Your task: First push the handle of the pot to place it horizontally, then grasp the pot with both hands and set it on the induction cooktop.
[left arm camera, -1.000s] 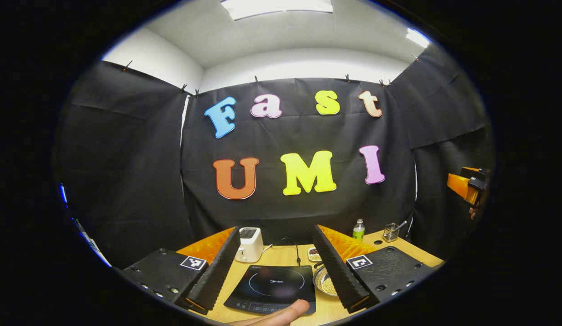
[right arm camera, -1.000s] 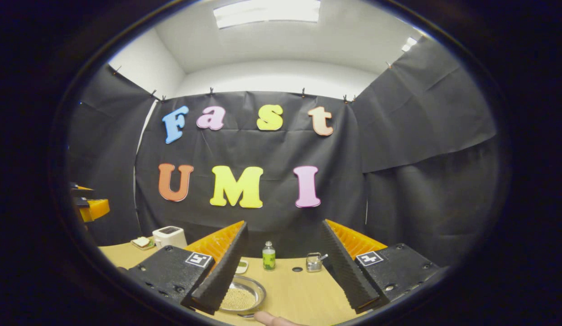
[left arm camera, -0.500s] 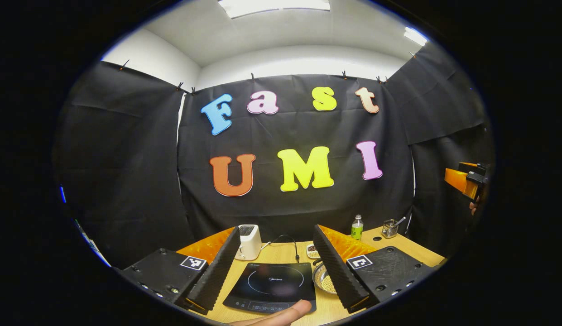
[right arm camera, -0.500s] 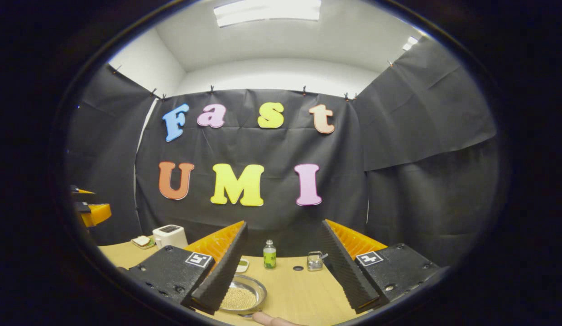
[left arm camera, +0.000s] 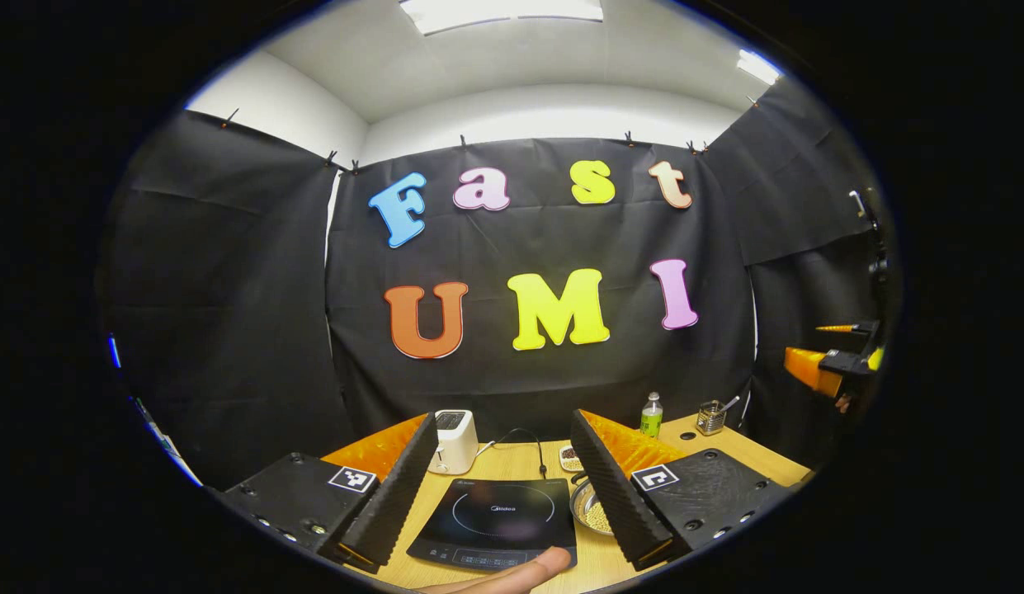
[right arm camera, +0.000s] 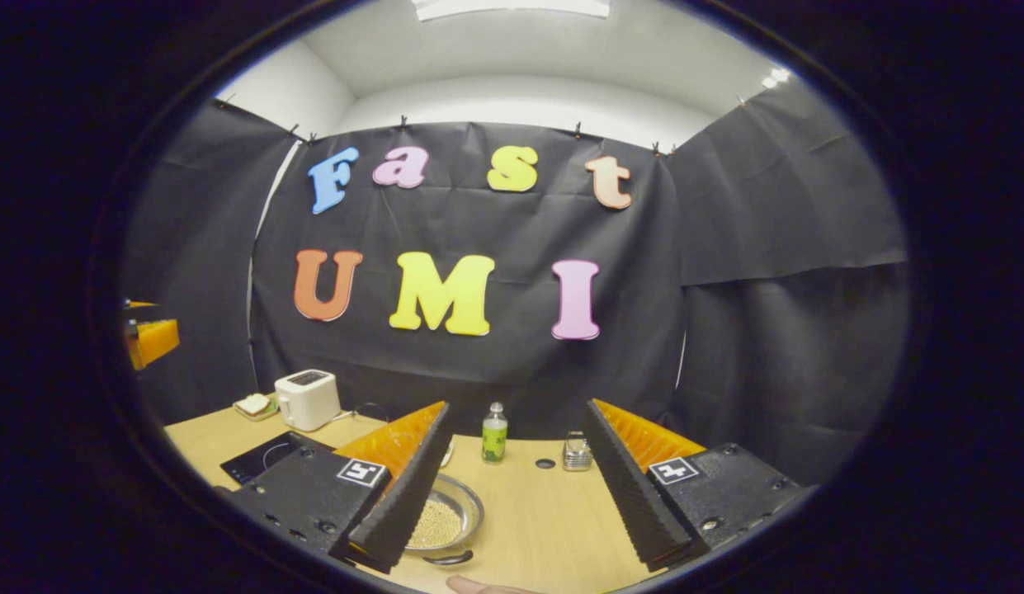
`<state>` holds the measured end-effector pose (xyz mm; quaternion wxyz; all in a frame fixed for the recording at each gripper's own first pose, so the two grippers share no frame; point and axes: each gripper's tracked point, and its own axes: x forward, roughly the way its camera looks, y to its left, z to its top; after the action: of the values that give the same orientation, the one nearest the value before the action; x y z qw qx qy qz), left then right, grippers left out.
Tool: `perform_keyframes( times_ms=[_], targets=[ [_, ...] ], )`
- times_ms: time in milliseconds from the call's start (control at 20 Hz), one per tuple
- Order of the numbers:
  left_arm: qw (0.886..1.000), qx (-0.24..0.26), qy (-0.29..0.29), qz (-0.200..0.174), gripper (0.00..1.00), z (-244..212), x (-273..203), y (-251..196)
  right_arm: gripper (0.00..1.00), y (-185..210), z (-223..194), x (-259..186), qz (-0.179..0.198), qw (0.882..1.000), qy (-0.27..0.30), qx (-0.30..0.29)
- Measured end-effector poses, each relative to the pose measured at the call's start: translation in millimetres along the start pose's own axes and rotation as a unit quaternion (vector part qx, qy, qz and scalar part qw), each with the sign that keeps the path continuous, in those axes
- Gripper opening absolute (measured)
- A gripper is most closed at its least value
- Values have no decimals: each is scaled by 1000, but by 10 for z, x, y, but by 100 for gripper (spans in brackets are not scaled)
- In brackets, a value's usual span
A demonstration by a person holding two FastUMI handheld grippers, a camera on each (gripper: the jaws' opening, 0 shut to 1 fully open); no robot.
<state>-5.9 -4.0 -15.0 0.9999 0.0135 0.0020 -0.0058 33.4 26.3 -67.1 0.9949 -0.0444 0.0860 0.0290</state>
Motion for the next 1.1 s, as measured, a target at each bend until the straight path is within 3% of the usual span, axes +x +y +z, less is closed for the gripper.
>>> perform_keyframes(
  times_ms=[100, 250, 500, 600, 650, 700, 750, 800, 900, 1100],
  targets=[
    [1000, 4, -4, 10, 96, 38, 7, 38, 94, 123, -177, 65, 14, 1000, 26, -8],
    [1000, 3, -3, 6, 96, 17, -27, -8, 78, 257, -408, 178, 23, 998, 54, -27],
    [1000, 5, -9, 10, 96, 22, -66, 58, 65, 608, -835, 305, 85, 990, 104, -40],
    [1000, 7, -12, 16, 96, 29, -74, 103, 55, 666, -1058, 329, 93, 986, 132, -40],
    [1000, 7, -12, 17, 96, 22, -84, 119, 44, 727, -1149, 337, 99, 984, 146, -32],
    [1000, 7, -13, 17, 96, 20, -92, 127, 41, 783, -1249, 344, 105, 981, 161, -29],
    [1000, 7, -13, 17, 96, 22, -96, 133, 25, 821, -1349, 345, 109, 978, 177, -30],
    [1000, 7, -12, 18, 96, 0, -103, 147, 17, 854, -1450, 361, 112, 975, 192, -29],
    [1000, 6, -9, 19, 96, -19, -106, 169, 3, 884, -1642, 369, 111, 969, 221, -10],
    [1000, 7, -10, 17, 96, -24, -116, 185, 4, 940, -1951, 385, 117, 959, 258, -3]
  ],
)
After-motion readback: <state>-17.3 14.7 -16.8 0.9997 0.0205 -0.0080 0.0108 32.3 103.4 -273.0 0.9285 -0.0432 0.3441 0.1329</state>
